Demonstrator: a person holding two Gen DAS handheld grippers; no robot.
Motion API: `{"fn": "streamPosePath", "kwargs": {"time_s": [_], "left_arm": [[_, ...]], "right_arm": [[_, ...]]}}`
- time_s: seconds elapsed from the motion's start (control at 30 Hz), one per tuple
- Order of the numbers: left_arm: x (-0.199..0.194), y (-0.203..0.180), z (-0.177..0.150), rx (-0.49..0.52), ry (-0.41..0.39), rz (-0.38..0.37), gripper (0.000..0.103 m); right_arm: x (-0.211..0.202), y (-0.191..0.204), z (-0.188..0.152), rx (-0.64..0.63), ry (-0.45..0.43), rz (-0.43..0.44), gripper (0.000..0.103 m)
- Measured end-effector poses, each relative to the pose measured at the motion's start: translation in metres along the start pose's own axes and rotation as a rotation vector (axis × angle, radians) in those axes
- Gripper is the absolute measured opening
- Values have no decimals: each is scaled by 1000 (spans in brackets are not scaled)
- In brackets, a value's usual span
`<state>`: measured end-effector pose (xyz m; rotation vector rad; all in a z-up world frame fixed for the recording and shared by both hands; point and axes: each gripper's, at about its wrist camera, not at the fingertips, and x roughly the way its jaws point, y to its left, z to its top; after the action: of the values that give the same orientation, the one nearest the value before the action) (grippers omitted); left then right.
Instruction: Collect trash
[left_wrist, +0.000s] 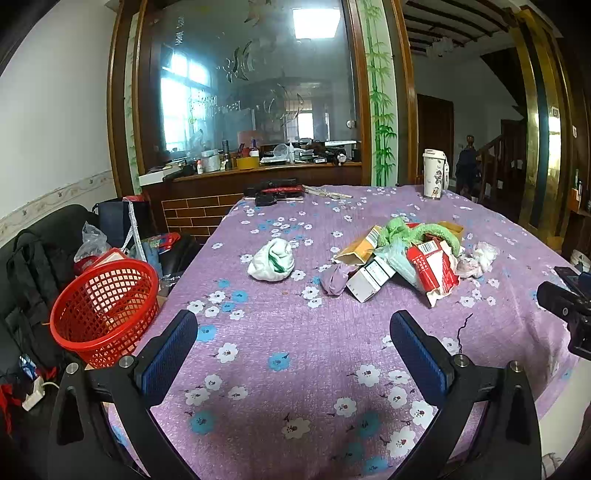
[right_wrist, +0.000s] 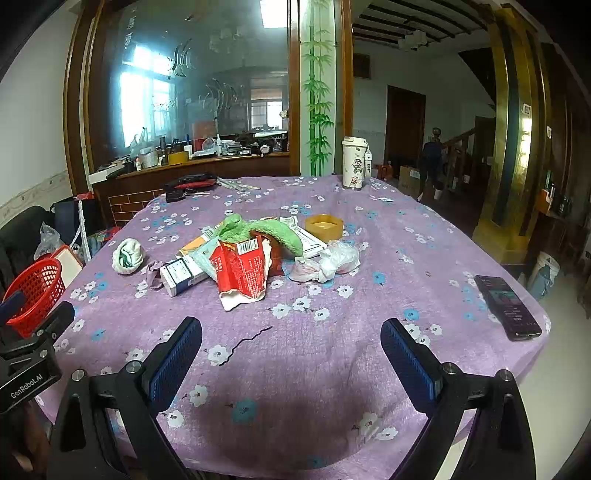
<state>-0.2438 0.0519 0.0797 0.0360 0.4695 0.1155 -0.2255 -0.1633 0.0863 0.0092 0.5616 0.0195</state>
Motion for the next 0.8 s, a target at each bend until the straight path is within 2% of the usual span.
{"fn": "streamPosePath", "kwargs": {"time_s": [0.8], "left_arm": [[-1,-4,1,13,10,-4,103]], "right_arm": [[4,2,-2,-3,21,11,99]]}}
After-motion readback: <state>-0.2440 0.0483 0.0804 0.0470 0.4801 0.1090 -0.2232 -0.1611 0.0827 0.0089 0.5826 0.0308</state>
